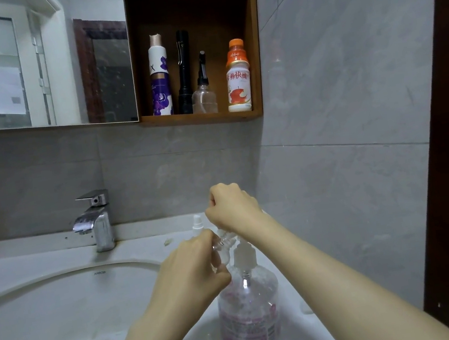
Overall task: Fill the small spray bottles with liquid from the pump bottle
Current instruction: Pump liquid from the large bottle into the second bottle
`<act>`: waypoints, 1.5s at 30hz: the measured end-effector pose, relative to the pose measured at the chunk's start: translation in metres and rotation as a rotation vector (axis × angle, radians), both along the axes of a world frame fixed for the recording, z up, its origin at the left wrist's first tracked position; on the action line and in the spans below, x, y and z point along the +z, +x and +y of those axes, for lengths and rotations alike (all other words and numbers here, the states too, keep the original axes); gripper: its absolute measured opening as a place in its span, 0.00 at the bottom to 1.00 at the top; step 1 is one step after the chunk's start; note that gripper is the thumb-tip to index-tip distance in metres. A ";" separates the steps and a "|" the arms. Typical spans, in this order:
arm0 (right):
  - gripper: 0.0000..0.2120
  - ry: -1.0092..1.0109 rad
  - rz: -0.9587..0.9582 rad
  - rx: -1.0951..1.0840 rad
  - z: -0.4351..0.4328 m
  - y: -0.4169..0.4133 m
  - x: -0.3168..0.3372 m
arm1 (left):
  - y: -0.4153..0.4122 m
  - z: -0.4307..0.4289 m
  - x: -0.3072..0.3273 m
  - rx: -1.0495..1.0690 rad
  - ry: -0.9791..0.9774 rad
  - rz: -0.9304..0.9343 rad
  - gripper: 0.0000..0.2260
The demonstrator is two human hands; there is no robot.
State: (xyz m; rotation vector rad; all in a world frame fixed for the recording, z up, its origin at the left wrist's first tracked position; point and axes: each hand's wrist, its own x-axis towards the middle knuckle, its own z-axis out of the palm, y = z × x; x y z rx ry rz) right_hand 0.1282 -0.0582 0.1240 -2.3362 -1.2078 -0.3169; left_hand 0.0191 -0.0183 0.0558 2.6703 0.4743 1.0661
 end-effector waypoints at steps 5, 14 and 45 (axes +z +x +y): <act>0.12 -0.103 -0.043 0.004 0.003 0.000 -0.005 | 0.002 0.003 -0.005 0.002 -0.014 0.027 0.07; 0.12 0.010 0.009 -0.017 -0.001 0.001 0.001 | 0.003 0.002 0.002 -0.005 0.021 0.016 0.07; 0.11 -0.038 -0.010 -0.003 0.003 0.004 0.001 | 0.005 0.005 0.003 -0.012 0.007 0.018 0.12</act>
